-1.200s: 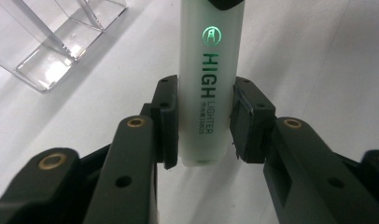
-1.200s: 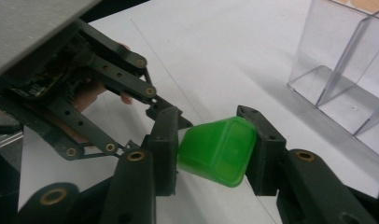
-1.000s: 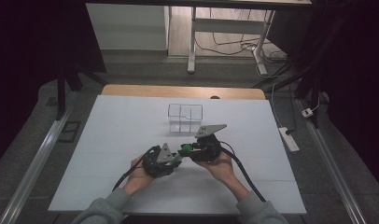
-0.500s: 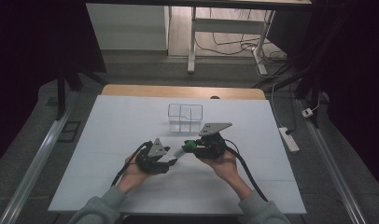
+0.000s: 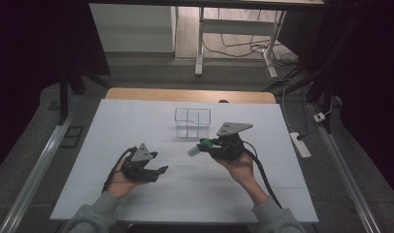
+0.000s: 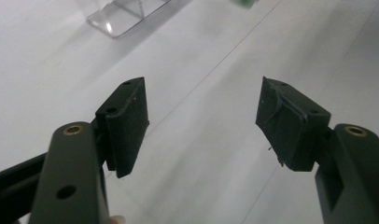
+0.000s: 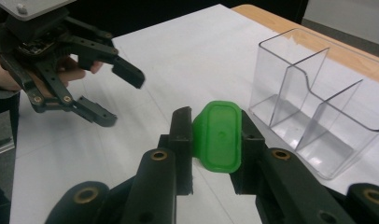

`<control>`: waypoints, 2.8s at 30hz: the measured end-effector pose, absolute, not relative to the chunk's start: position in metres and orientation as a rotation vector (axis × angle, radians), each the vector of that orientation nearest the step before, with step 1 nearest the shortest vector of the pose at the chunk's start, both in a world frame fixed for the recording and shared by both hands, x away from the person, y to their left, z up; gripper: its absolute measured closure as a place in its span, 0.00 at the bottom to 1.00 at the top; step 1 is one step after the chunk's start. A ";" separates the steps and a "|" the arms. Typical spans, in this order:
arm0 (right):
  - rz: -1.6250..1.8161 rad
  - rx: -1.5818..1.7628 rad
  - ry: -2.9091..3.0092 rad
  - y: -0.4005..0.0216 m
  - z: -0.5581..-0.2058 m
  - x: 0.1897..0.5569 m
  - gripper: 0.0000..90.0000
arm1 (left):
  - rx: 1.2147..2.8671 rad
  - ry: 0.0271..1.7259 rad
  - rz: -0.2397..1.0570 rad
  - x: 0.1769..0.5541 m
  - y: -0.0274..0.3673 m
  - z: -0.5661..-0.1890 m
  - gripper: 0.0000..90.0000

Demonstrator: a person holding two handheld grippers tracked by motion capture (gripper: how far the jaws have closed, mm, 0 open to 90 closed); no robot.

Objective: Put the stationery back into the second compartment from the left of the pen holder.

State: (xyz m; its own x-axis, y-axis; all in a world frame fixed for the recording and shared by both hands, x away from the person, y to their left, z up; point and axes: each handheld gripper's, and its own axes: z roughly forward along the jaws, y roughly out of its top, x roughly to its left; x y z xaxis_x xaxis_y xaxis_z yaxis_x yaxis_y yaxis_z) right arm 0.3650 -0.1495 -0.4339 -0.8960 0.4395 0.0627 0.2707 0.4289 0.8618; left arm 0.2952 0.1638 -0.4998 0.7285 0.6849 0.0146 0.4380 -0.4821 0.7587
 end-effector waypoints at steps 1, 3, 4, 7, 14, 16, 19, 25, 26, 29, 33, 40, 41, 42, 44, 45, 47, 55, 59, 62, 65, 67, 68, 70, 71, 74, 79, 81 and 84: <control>1.467 0.632 2.503 -0.150 -0.433 0.365 0.81 | 2.150 0.855 0.409 0.294 0.167 -0.500 0.37; 1.465 0.634 2.497 -0.151 -0.433 0.366 0.81 | 2.145 0.875 0.405 0.292 0.175 -0.501 0.37; 1.462 0.634 2.493 -0.151 -0.432 0.367 0.81 | 2.144 0.884 0.406 0.291 0.179 -0.502 0.37; 1.466 0.636 2.475 -0.153 -0.429 0.368 0.81 | 2.137 0.909 0.407 0.286 0.189 -0.504 0.36; 1.495 0.647 2.416 -0.156 -0.417 0.373 0.81 | 2.133 0.960 0.406 0.275 0.211 -0.512 0.35; 1.498 0.652 2.407 -0.155 -0.413 0.375 0.82 | 2.121 0.974 0.400 0.272 0.215 -0.514 0.35; 1.477 0.662 2.401 -0.155 -0.409 0.380 0.82 | 2.113 0.988 0.395 0.270 0.221 -0.515 0.35; 1.478 0.694 2.371 -0.155 -0.399 0.394 0.82 | 2.107 1.015 0.394 0.267 0.228 -0.519 0.34; 1.478 0.698 2.370 -0.154 -0.397 0.396 0.82 | 2.109 1.017 0.393 0.267 0.229 -0.519 0.34; 1.464 0.705 2.359 -0.151 -0.393 0.404 0.82 | 2.110 1.020 0.392 0.267 0.230 -0.520 0.34; 1.452 0.726 2.337 -0.147 -0.387 0.418 0.82 | 2.106 1.025 0.392 0.268 0.232 -0.521 0.33; 1.428 0.766 2.314 -0.137 -0.382 0.439 0.82 | 2.107 1.025 0.390 0.268 0.232 -0.521 0.32; 1.424 0.772 2.315 -0.136 -0.383 0.442 0.82 | 2.108 1.025 0.391 0.268 0.232 -0.521 0.32; 1.415 0.777 2.313 -0.134 -0.384 0.445 0.82 | 2.108 1.025 0.392 0.269 0.232 -0.521 0.32; 1.394 0.792 2.315 -0.132 -0.388 0.452 0.81 | 2.109 1.026 0.394 0.269 0.232 -0.521 0.32; 1.382 0.801 2.320 -0.131 -0.390 0.455 0.81 | 2.110 1.027 0.394 0.269 0.232 -0.521 0.32; 1.376 0.816 2.328 -0.129 -0.396 0.461 0.81 | 2.113 1.027 0.393 0.269 0.233 -0.522 0.32; 1.362 0.822 2.333 -0.121 -0.409 0.469 0.66 | 2.126 1.036 0.386 0.271 0.233 -0.525 0.31; 1.343 0.821 2.334 -0.123 -0.407 0.465 0.58 | 2.128 1.032 0.387 0.271 0.233 -0.524 0.31; 1.349 0.824 2.346 -0.125 -0.406 0.461 0.55 | 2.130 1.030 0.386 0.270 0.233 -0.524 0.31; 1.347 0.811 2.354 -0.127 -0.407 0.456 0.54 | 2.130 1.034 0.387 0.271 0.233 -0.525 0.31; 1.344 0.809 2.354 -0.130 -0.409 0.452 0.54 | 2.128 1.038 0.388 0.271 0.234 -0.525 0.31; 1.352 0.811 2.354 -0.132 -0.410 0.450 0.54 | 2.128 1.039 0.389 0.271 0.234 -0.525 0.31; 1.338 0.816 2.357 -0.137 -0.413 0.446 0.53 | 2.128 1.039 0.389 0.272 0.234 -0.525 0.31; 1.330 0.817 2.359 -0.139 -0.415 0.444 0.53 | 2.129 1.039 0.390 0.272 0.235 -0.525 0.31; 1.318 0.814 2.371 -0.148 -0.420 0.435 0.51 | 2.128 1.042 0.388 0.272 0.235 -0.525 0.31; 1.314 0.834 2.370 -0.168 -0.426 0.421 0.51 | 2.130 1.038 0.385 0.272 0.234 -0.526 0.31; 1.311 0.845 2.372 -0.177 -0.429 0.414 0.50 | 2.130 1.037 0.383 0.272 0.234 -0.526 0.31; 1.328 0.873 2.360 -0.194 -0.434 0.401 0.50 | 2.132 1.038 0.380 0.273 0.234 -0.526 0.30</control>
State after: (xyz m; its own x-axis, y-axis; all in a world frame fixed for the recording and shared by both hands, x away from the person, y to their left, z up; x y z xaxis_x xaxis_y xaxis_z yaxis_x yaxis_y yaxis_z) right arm 0.4006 -0.1942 -0.4343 -0.7723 0.6341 0.0386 0.3621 0.3894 0.8469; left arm 0.2727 0.2337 -0.5258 0.6318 0.7737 -0.0471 0.5603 -0.4138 0.7175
